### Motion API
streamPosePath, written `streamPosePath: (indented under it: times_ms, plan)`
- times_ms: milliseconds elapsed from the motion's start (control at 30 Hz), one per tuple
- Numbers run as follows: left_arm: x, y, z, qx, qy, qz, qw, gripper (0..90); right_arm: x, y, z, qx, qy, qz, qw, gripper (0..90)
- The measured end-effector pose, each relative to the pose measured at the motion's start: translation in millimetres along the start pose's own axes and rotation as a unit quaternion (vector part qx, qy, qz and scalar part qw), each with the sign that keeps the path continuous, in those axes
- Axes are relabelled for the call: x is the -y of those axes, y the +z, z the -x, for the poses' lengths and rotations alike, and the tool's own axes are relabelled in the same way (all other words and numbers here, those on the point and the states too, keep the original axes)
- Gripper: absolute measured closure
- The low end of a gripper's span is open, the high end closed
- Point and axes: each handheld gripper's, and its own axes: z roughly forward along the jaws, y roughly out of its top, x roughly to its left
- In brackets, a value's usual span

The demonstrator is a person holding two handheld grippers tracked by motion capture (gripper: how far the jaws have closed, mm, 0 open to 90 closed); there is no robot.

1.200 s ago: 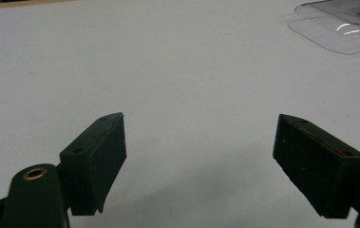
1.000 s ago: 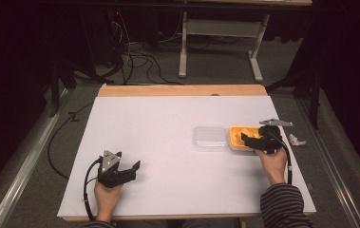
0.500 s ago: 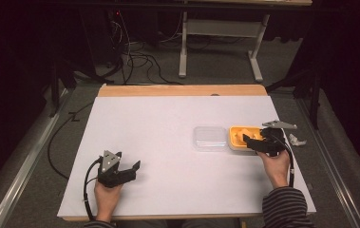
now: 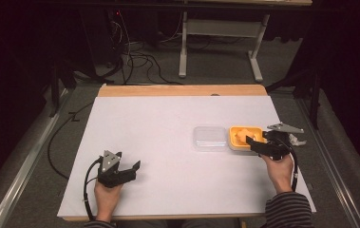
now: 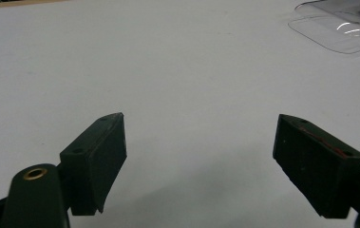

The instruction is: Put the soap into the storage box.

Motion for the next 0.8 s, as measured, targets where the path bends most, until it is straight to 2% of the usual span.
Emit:
streamPosePath:
  times_ms: [567, 800]
  plan:
    - [0.0, 0.0, 0.0, 0.000, 0.000, 0.000, 1.0000, 19.3, 8.4, -19.0, 0.0, -0.016, 0.000, 0.025, 0.9995, 27.0]
    - [0.1, -0.1, 0.1, 0.000, -0.001, 0.001, 1.0000, 19.1, 13.9, -24.6, 0.5, -0.023, 0.009, 0.033, 0.9992, 27.1]
